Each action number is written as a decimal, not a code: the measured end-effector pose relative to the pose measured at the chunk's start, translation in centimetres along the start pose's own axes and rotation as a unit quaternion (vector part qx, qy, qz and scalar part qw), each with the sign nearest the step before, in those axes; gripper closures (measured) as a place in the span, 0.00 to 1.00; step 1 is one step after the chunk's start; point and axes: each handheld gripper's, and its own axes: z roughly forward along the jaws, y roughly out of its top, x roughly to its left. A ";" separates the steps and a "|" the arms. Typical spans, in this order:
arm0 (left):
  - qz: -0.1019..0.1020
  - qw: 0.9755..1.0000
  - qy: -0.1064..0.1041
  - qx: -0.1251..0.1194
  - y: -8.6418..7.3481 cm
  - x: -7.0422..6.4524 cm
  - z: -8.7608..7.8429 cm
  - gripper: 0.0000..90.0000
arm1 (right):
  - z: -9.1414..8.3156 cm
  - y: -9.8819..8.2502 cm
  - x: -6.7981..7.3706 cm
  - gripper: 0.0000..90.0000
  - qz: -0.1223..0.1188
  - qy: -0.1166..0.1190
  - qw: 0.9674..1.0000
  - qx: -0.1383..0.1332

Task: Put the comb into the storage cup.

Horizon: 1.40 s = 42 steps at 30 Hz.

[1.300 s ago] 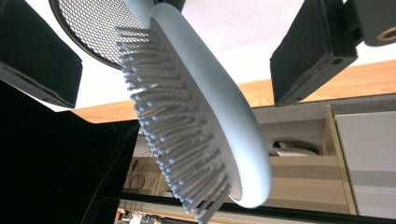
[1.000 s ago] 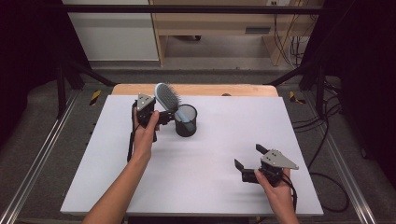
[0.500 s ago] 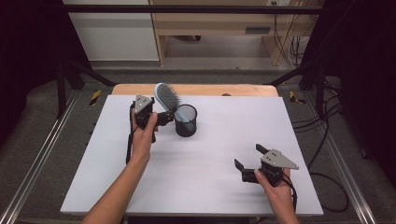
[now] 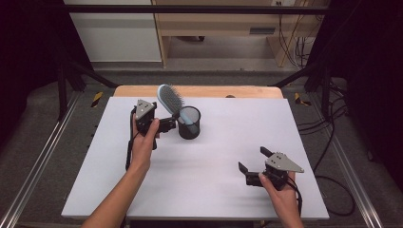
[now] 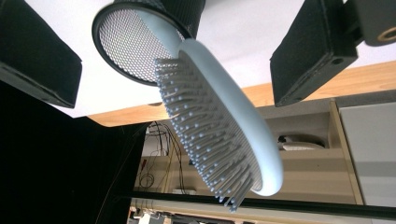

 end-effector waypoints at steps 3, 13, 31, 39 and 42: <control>-0.001 1.000 0.002 -0.001 0.1 0.2 -0.4 0.02 | 0.0 0.0 0.0 0.03 -0.001 -0.001 1.000 0.000; -0.002 1.000 -0.001 -0.015 0.9 0.3 -2.0 0.02 | 0.0 0.0 0.1 0.03 -0.001 0.001 1.000 0.000; 0.032 0.999 -0.007 -0.023 4.3 -0.2 -5.7 0.02 | -0.5 0.2 0.2 0.03 -0.011 0.006 1.000 -0.016; 0.055 0.998 -0.022 -0.035 5.0 -0.3 -7.7 0.02 | -1.0 0.6 0.3 0.03 -0.009 0.012 0.999 -0.029; 0.056 0.997 -0.023 -0.039 5.0 0.1 -8.6 0.02 | -0.9 0.9 0.0 0.03 0.001 0.011 1.000 -0.028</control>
